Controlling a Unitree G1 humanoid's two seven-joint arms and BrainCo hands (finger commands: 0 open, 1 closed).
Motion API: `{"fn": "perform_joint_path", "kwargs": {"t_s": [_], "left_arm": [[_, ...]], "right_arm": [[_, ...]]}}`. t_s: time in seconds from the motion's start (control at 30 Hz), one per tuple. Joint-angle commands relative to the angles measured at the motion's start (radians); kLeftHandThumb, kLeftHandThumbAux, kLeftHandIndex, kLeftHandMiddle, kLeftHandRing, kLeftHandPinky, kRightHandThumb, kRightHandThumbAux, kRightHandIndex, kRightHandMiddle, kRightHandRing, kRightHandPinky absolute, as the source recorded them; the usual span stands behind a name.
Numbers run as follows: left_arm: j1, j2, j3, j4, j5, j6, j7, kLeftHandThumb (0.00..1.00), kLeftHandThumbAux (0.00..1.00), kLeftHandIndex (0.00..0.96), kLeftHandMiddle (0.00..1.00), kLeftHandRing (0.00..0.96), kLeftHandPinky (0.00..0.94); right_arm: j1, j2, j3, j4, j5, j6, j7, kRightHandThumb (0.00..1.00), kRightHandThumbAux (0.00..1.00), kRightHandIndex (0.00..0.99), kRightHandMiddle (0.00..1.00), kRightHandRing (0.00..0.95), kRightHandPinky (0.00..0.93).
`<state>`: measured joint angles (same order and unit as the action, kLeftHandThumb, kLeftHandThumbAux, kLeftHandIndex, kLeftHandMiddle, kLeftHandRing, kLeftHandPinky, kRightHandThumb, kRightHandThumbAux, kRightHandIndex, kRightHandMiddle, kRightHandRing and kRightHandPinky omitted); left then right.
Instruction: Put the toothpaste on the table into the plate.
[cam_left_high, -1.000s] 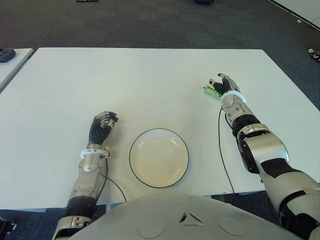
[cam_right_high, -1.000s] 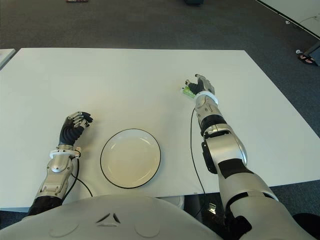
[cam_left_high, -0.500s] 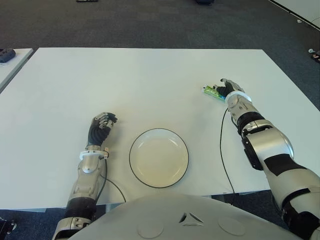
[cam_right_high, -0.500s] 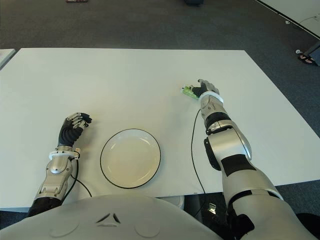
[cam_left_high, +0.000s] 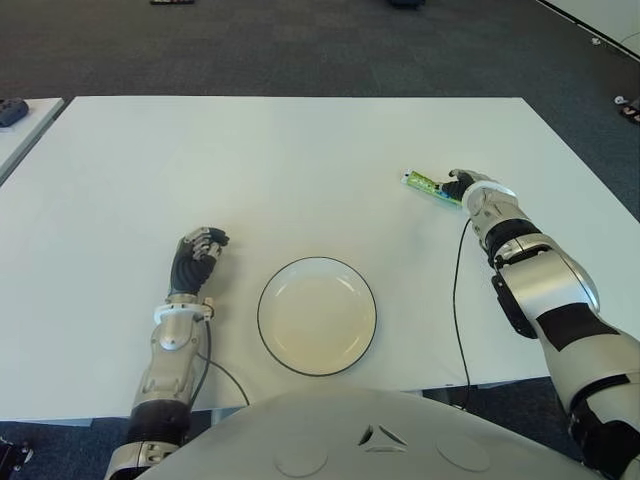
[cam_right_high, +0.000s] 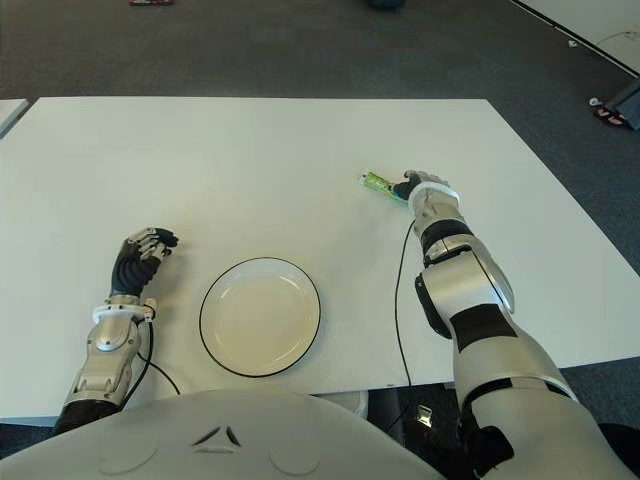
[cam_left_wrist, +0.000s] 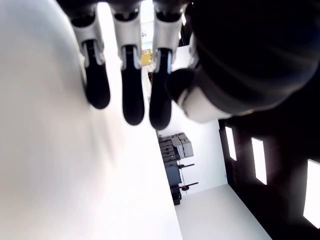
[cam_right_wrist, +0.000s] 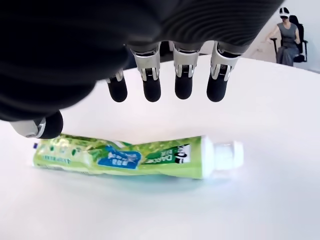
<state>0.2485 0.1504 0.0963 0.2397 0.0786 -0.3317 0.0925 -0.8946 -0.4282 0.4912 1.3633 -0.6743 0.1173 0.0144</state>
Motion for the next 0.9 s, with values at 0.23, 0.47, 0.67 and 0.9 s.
{"fn": "perform_joint_path", "kwargs": {"t_s": [0.23,0.47,0.67,0.9], "left_arm": [[0.021,-0.01,0.01,-0.017,-0.004,0.012,-0.003,0.707,0.72,0.422,0.436,0.413,0.4],[0.044,-0.017,0.018,-0.051,-0.014,0.034,-0.004,0.707,0.72,0.421,0.43,0.409,0.399],[0.067,-0.016,0.027,-0.087,-0.02,0.054,-0.006,0.706,0.72,0.421,0.43,0.408,0.397],[0.086,-0.027,0.031,-0.131,-0.026,0.102,-0.002,0.706,0.722,0.419,0.426,0.402,0.387]], "right_arm": [[0.05,-0.012,0.05,0.018,-0.044,-0.01,0.044,0.479,0.192,0.0,0.0,0.0,0.0],[0.107,-0.014,0.072,0.027,-0.057,-0.017,0.05,0.465,0.197,0.0,0.0,0.0,0.0],[0.133,0.004,0.096,0.031,-0.072,-0.005,0.074,0.453,0.196,0.0,0.0,0.0,0.0],[0.144,0.014,0.112,0.03,-0.085,-0.001,0.093,0.439,0.198,0.0,0.0,0.0,0.0]]}}
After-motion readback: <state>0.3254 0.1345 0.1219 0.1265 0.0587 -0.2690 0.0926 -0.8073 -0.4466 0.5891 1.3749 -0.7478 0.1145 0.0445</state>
